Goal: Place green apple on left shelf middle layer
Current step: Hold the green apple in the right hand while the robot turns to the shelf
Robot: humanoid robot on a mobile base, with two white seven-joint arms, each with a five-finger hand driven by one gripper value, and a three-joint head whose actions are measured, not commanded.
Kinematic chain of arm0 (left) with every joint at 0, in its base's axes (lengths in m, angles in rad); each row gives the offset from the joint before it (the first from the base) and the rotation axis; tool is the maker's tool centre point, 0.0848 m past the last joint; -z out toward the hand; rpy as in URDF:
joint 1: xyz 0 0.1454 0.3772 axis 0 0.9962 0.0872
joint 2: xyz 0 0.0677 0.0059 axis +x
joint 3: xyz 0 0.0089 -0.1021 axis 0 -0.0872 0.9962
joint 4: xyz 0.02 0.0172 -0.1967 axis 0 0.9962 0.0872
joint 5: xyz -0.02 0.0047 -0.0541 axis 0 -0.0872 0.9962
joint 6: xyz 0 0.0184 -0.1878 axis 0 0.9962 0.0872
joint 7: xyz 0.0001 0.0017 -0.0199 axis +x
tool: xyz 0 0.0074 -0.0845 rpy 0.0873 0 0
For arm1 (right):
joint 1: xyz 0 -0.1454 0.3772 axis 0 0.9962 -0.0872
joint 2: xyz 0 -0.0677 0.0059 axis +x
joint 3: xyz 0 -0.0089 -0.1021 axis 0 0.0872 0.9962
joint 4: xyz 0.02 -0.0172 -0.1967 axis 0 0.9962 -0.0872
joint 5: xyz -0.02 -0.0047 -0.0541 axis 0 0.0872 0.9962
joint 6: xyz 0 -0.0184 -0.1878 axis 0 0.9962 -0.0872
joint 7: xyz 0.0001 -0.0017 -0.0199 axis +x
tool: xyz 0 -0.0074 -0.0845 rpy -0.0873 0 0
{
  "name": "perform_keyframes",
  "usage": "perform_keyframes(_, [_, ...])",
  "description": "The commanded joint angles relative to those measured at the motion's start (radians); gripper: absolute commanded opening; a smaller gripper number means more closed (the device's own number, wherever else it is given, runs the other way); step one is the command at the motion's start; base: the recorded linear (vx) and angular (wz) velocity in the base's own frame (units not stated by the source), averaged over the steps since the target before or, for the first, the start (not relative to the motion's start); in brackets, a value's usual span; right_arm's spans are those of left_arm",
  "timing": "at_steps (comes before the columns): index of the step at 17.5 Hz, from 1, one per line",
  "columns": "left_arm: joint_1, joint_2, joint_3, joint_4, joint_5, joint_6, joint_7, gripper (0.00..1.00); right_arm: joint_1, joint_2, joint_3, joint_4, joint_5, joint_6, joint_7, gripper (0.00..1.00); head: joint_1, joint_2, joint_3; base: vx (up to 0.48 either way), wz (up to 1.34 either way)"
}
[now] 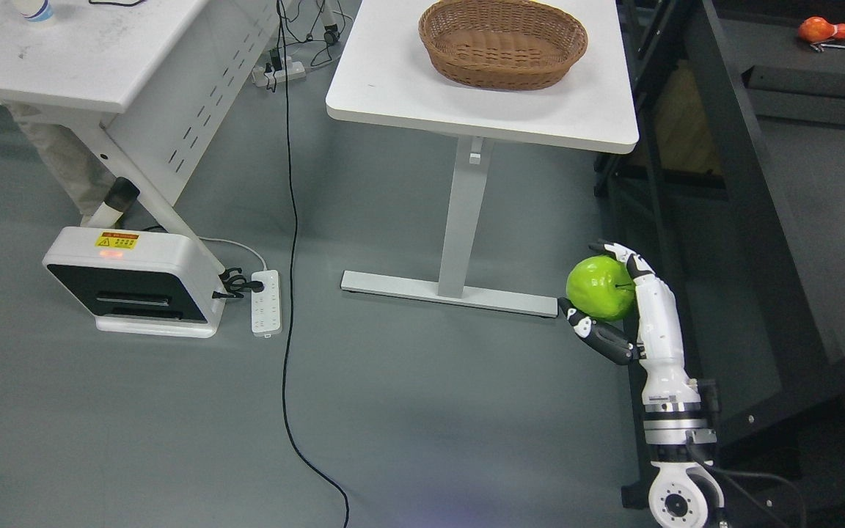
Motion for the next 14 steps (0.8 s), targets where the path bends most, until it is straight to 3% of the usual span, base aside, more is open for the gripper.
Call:
perform_keyframes(1, [0.0,0.017,0.001,0.0,0.0,-0.001,0.0,1.0,-0.003,-0.016,0.005,-0.001,-0.001,0.002,0.0,0.0,0.0,0.0,0.0,-0.201,-0.18])
perform_keyframes(14, [0.0,0.017,0.001,0.0,0.0,-0.001,0.0,1.0,-0.003,-0.016,0.02,-0.001,-0.001,0.0,0.001,0.0,0.0,0.0,0.0,-0.13,-0.47])
